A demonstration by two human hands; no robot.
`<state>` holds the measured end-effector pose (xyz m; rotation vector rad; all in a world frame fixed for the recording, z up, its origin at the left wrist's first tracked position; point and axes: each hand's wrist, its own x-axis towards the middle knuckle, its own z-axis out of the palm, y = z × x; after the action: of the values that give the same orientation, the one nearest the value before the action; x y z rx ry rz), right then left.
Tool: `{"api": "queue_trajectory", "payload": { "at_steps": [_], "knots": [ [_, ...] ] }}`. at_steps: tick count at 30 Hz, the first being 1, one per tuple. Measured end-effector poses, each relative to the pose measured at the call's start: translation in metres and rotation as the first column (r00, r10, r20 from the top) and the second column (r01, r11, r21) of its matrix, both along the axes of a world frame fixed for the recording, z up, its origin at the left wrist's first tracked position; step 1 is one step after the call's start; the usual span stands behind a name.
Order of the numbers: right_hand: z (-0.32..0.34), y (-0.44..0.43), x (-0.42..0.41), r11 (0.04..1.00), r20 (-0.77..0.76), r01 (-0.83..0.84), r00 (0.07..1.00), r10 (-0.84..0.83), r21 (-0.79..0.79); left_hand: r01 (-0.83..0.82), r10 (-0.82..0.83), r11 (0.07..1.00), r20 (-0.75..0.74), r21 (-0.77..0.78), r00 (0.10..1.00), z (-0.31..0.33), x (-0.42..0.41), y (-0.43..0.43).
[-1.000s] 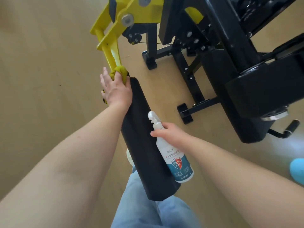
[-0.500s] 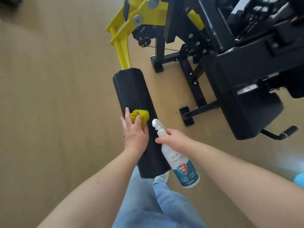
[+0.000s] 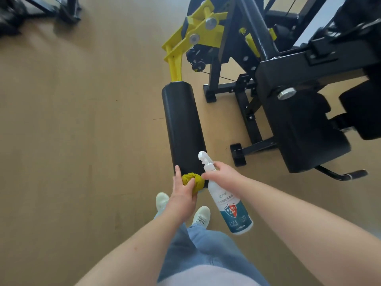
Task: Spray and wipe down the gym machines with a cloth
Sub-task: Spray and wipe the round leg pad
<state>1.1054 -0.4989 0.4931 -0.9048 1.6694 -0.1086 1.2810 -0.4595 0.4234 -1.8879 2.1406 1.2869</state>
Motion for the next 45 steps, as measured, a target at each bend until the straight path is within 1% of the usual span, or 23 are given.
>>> {"api": "queue_trajectory", "payload": {
  "at_steps": [4, 6, 9, 11, 13, 16, 19, 21, 25, 29, 31, 33, 35, 37, 41, 45],
  "knots": [
    [0.018, 0.021, 0.007, 0.999, -0.069, -0.053, 0.996, 0.052, -0.007, 0.070, -0.077, 0.990, 0.057, 0.120, 0.995, 0.028, 0.013, 0.009],
    [0.024, 0.034, 0.010, 0.999, -0.100, -0.044, 0.994, 0.043, -0.013, 0.051, -0.059, 0.991, 0.064, 0.126, 0.996, 0.039, 0.023, 0.012],
    [0.031, 0.054, 0.016, 0.999, -0.085, 0.017, 0.996, -0.021, -0.051, 0.003, -0.007, 0.989, 0.028, 0.149, 1.000, 0.052, 0.038, 0.009],
    [0.035, 0.068, 0.020, 0.990, -0.044, 0.107, 0.993, -0.112, -0.095, -0.029, 0.033, 0.988, -0.024, 0.153, 0.999, 0.062, 0.047, 0.007],
    [0.037, 0.083, 0.025, 0.970, 0.017, 0.201, 0.980, -0.200, -0.133, -0.091, 0.112, 0.982, -0.125, 0.167, 0.986, 0.069, 0.054, 0.006],
    [0.039, 0.109, 0.034, 0.938, 0.137, 0.305, 0.949, -0.285, -0.165, -0.155, 0.233, 0.941, -0.243, 0.301, 0.942, 0.082, 0.056, 0.007],
    [0.043, 0.138, 0.038, 0.892, 0.310, 0.428, 0.876, -0.370, -0.146, -0.113, 0.245, 0.917, -0.319, 0.382, 0.916, 0.090, 0.043, 0.011],
    [0.045, 0.159, 0.037, 0.879, 0.337, 0.449, 0.862, -0.379, -0.160, -0.065, 0.228, 0.905, -0.350, 0.421, 0.908, 0.096, 0.028, 0.019],
    [0.051, 0.202, 0.021, 0.830, 0.293, 0.522, 0.839, -0.458, -0.196, -0.019, 0.231, 0.866, -0.367, 0.500, 0.901, 0.109, -0.011, 0.042],
    [0.059, 0.239, -0.014, 0.703, 0.313, 0.673, 0.735, -0.601, -0.229, 0.023, 0.204, 0.829, -0.340, 0.558, 0.918, 0.121, -0.065, 0.060],
    [0.062, 0.256, -0.036, 0.664, 0.298, 0.707, 0.706, -0.643, -0.243, 0.054, 0.189, 0.808, -0.344, 0.587, 0.920, 0.126, -0.097, 0.071],
    [0.063, 0.273, -0.062, 0.633, 0.289, 0.729, 0.685, -0.669, -0.260, 0.078, 0.157, 0.806, -0.339, 0.587, 0.928, 0.130, -0.133, 0.083],
    [0.061, 0.288, -0.091, 0.625, 0.263, 0.729, 0.684, -0.680, -0.279, 0.085, 0.132, 0.813, -0.324, 0.575, 0.937, 0.132, -0.171, 0.097],
    [0.059, 0.303, -0.124, 0.646, 0.234, 0.704, 0.709, -0.665, -0.296, 0.069, 0.138, 0.812, -0.305, 0.580, 0.942, 0.134, -0.212, 0.110],
    [0.061, 0.331, -0.195, 0.644, 0.227, 0.686, 0.724, -0.652, -0.338, 0.010, 0.206, 0.773, -0.266, 0.635, 0.942, 0.136, -0.296, 0.134],
    [0.066, 0.357, -0.263, 0.660, 0.225, 0.672, 0.737, -0.637, -0.334, -0.041, 0.266, 0.734, -0.231, 0.678, 0.936, 0.143, -0.369, 0.155]
  ]
}}
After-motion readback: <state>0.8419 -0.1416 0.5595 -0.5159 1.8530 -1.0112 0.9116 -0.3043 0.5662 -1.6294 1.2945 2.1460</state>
